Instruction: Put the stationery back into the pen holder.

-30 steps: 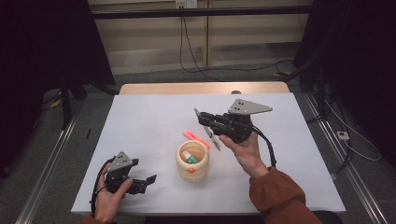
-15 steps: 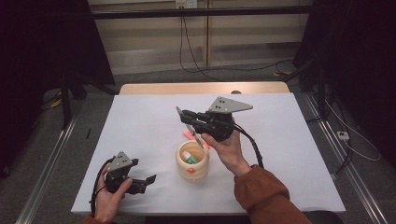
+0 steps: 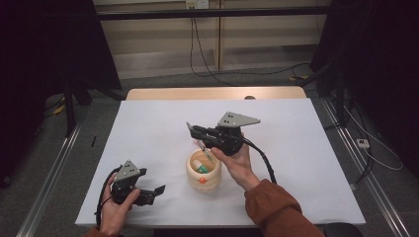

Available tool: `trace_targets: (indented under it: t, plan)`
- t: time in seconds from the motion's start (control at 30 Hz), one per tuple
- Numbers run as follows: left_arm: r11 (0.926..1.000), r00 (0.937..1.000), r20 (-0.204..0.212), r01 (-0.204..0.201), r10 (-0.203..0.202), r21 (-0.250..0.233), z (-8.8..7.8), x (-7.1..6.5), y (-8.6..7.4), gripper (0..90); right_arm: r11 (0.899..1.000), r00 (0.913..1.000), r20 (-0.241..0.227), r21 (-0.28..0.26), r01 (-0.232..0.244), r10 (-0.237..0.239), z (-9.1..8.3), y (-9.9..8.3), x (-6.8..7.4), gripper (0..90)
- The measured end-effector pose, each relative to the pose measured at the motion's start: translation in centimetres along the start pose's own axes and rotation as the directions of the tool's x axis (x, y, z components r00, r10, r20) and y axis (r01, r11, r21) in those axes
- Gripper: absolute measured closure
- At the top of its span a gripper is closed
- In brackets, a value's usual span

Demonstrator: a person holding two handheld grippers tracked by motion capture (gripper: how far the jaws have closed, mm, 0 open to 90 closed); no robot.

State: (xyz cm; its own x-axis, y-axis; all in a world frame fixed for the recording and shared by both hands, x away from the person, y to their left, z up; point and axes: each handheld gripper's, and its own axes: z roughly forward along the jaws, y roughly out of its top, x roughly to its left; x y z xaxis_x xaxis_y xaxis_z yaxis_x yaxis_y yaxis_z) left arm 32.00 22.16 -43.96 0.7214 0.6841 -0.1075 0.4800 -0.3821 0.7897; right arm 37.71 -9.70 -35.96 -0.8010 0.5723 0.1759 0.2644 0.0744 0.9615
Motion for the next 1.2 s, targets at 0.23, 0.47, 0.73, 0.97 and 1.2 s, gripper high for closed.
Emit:
trace_targets:
  t: [0.23, 0.47, 0.73, 0.97, 1.2]
  plan:
    - [1.0, 1.0, 0.001, 0.002, -0.002, -0.001, 0.0, 0.0, 0.0, 5.8, 1.0, 0.9998, -0.018, 0.028, 0.003, -0.003, 0.2, -1.1, -0.2, 81.4]
    - [1.0, 1.0, 0.001, 0.003, -0.003, -0.001, 0.0, 0.0, 0.0, 5.8, 0.998, 1.0, -0.005, 0.059, 0.002, -0.002, 0.0, -1.9, -0.4, 81.4]
    - [1.0, 1.0, 0.003, -0.002, 0.002, 0.002, 0.0, 0.0, 0.0, 5.8, 0.993, 0.9998, 0.007, 0.117, 0.019, -0.02, 0.0, -2.7, -0.4, 81.3]
    - [1.0, 1.0, 0.004, -0.001, 0.001, 0.006, 0.1, -0.1, 0.0, 5.8, 0.985, 0.9998, 0.007, 0.173, 0.017, -0.018, 0.4, -3.3, -0.5, 72.0]
    - [1.0, 1.0, 0.004, -0.003, 0.003, 0.007, 0.0, 0.0, 0.0, 5.8, 0.985, 0.9999, 0.0, 0.172, 0.011, -0.012, 0.0, -3.0, -0.7, 56.4]
